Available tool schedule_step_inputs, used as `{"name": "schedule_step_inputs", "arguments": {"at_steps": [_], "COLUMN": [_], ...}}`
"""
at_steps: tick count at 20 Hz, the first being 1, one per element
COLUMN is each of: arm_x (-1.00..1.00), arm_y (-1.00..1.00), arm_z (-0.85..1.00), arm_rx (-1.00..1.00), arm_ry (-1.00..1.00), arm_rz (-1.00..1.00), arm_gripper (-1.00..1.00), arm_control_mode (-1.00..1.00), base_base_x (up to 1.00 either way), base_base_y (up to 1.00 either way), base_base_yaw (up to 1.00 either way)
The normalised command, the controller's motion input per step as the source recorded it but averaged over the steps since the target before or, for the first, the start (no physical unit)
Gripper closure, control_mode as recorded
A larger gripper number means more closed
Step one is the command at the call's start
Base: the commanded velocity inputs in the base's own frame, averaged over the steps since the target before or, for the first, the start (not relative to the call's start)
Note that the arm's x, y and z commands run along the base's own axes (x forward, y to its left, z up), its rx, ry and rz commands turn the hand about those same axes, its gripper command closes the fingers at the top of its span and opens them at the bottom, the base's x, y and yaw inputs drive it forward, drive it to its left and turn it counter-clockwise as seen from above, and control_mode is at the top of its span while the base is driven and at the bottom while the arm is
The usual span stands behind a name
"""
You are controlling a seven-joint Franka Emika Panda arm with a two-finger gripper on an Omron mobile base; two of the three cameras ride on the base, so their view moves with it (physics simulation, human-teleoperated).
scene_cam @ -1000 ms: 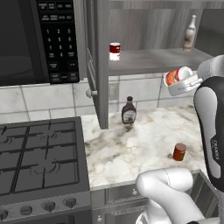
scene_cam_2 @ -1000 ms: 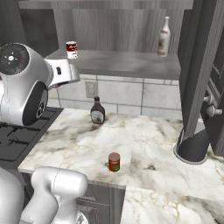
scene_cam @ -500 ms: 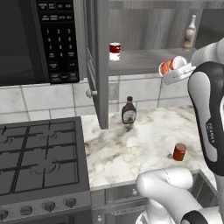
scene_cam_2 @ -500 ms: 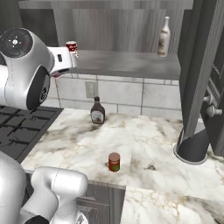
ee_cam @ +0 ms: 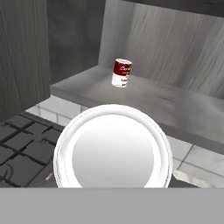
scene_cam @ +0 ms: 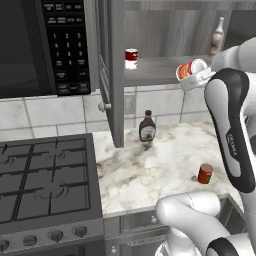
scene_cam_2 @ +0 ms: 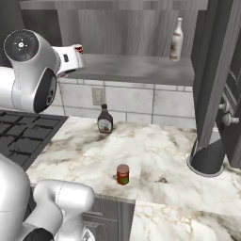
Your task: Pick the cans from the counter and place them in their designated side in the cabinet.
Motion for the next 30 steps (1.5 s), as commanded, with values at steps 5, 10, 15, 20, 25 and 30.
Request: {"name": "schedule_step_inputs", "arguments": {"at_steps": [5, 10, 15, 20, 25, 30], "arm_x": [0.28, 0.30, 0.36, 0.37, 0.35, 0.31], "arm_y": [0.02, 0.00, 0.03, 0.06, 0.04, 0.01], "arm_z": [0.00, 0.00, 0.00, 0.00, 0.00, 0.00], "arm_rx": [0.00, 0.00, 0.00, 0.00, 0.00, 0.00], "arm_ry": [-0.02, 0.00, 0.00, 0.00, 0.03, 0.04], "arm_rz": [0.00, 0.00, 0.00, 0.00, 0.00, 0.01], "arm_gripper": [1.00, 1.00, 1.00, 1.00, 1.00, 1.00], "arm_control_mode": [-1.00, -1.00, -1.00, -1.00, -1.00, -1.00], "base_base_x": [0.00, 0.00, 0.00, 0.00, 0.00, 0.00], "base_base_y": [0.00, 0.00, 0.00, 0.00, 0.00, 0.00], "base_base_yaw": [0.00, 0.00, 0.00, 0.00, 0.00, 0.00]}}
